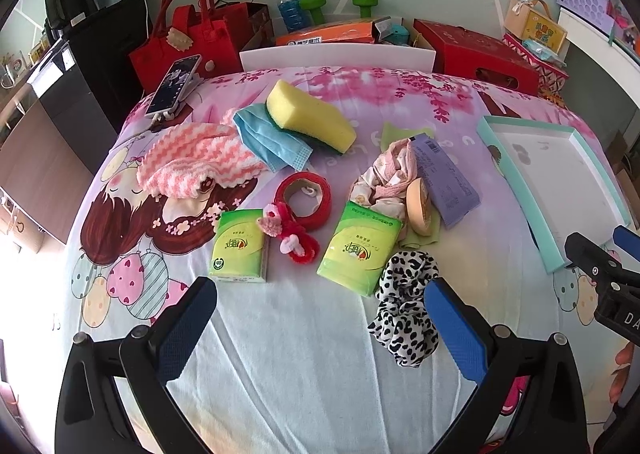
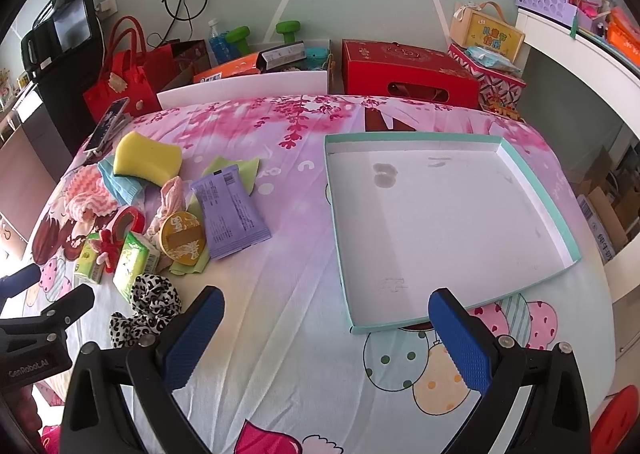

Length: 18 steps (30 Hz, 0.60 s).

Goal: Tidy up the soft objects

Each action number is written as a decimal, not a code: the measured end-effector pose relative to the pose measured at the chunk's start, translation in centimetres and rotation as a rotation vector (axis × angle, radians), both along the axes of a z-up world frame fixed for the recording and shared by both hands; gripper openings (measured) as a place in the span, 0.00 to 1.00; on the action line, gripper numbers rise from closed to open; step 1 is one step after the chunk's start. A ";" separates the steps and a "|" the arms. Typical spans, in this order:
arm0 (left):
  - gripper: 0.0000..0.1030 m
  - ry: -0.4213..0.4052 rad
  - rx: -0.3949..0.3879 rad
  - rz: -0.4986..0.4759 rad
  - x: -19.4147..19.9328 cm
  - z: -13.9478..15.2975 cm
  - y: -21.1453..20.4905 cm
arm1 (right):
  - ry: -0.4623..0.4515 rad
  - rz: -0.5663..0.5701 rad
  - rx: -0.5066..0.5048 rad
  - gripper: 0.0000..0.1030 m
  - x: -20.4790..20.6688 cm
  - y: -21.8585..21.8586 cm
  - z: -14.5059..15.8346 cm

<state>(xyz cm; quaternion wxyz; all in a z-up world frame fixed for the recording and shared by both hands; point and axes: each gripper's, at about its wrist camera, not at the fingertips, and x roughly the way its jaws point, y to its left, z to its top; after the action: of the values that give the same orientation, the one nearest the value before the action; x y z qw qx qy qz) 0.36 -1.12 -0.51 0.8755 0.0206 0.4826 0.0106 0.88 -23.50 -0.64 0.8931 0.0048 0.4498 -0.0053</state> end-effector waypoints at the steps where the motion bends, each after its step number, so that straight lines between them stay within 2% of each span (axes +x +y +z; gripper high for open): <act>1: 1.00 0.000 0.001 0.001 0.0 0.0 0.0 | 0.000 -0.001 0.000 1.00 0.0 0.0 0.0; 18: 1.00 0.004 0.000 0.004 0.0 -0.1 0.0 | 0.000 0.001 -0.001 1.00 0.0 0.0 0.1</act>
<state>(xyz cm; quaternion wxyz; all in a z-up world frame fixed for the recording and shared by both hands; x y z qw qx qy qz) 0.38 -1.14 -0.64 0.8745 0.0198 0.4844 0.0123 0.86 -23.54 -0.52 0.8932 0.0041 0.4496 -0.0052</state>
